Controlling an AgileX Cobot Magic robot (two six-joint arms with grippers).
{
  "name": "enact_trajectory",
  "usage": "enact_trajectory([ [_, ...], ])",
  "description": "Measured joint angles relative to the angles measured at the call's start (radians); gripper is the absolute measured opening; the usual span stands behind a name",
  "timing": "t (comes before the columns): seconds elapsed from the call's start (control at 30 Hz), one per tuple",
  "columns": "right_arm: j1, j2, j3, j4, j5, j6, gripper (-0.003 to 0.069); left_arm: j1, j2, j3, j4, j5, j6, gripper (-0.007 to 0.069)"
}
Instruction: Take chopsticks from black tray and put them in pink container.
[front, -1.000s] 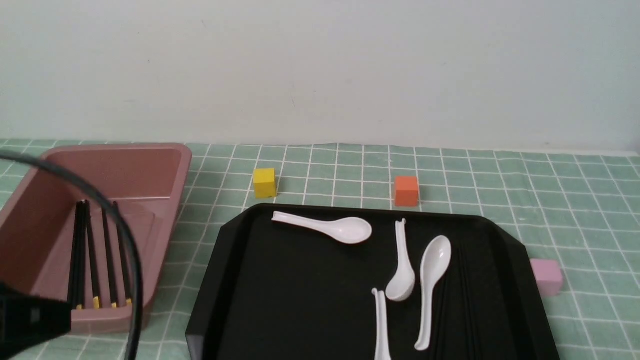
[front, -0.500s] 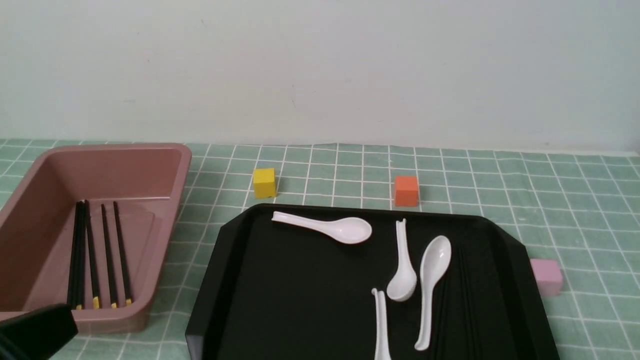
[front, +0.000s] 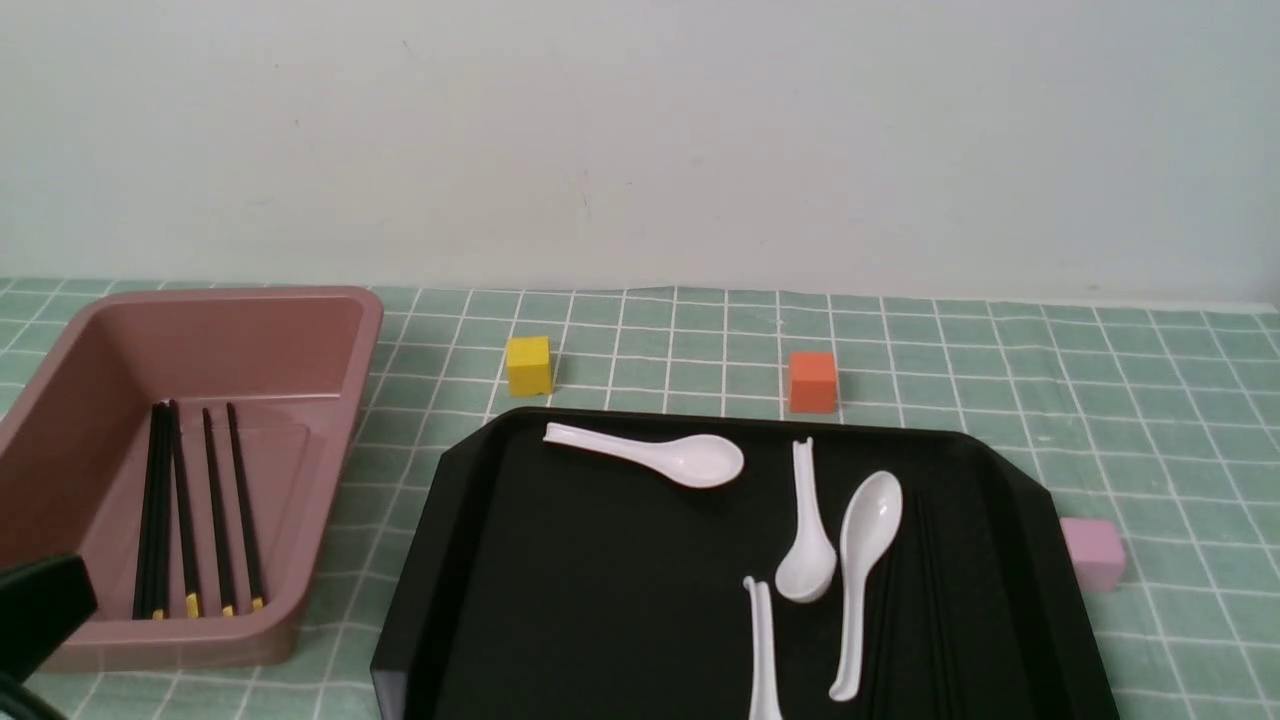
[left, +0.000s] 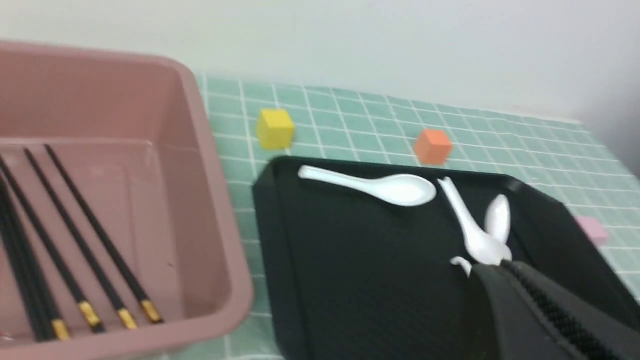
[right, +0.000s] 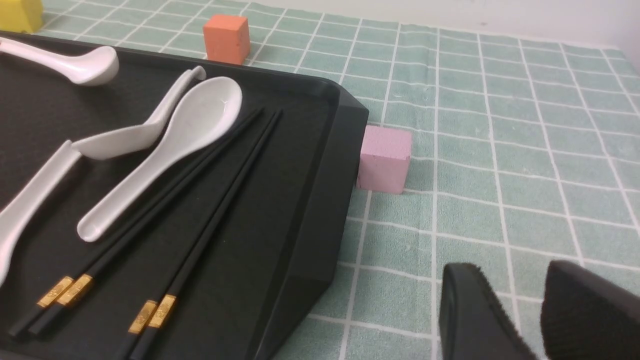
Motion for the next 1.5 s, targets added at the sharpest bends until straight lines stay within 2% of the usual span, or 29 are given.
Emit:
enact_trajectory([
  [0.2, 0.000, 0.000, 0.000, 0.000, 0.000, 0.000, 0.0240, 0.000, -0.013, 0.034, 0.081, -0.026, -0.018, -0.0013],
  [0.33, 0.000, 0.000, 0.000, 0.000, 0.000, 0.000, 0.0240, -0.048, -0.054, 0.098, 0.254, -0.073, -0.135, -0.0012],
  [0.43, 0.000, 0.000, 0.000, 0.000, 0.000, 0.000, 0.0240, -0.102, -0.098, 0.168, 0.359, -0.181, -0.236, -0.0012],
  [0.57, 0.000, 0.000, 0.000, 0.000, 0.000, 0.000, 0.0240, -0.148, -0.177, 0.285, 0.451, -0.313, -0.376, -0.0011],
  [0.7, 0.000, 0.000, 0.000, 0.000, 0.000, 0.000, 0.0240, -0.159, -0.275, 0.409, 0.519, -0.349, -0.486, -0.0009],
  [0.93, 0.000, 0.000, 0.000, 0.000, 0.000, 0.000, 0.0240, -0.160, -0.346, 0.532, 0.551, -0.347, -0.515, -0.0004],
  [1.5, 0.000, 0.000, 0.000, 0.000, 0.000, 0.000, 0.0240, -0.160, -0.346, 0.536, 0.574, -0.281, -0.535, 0.0011],
])
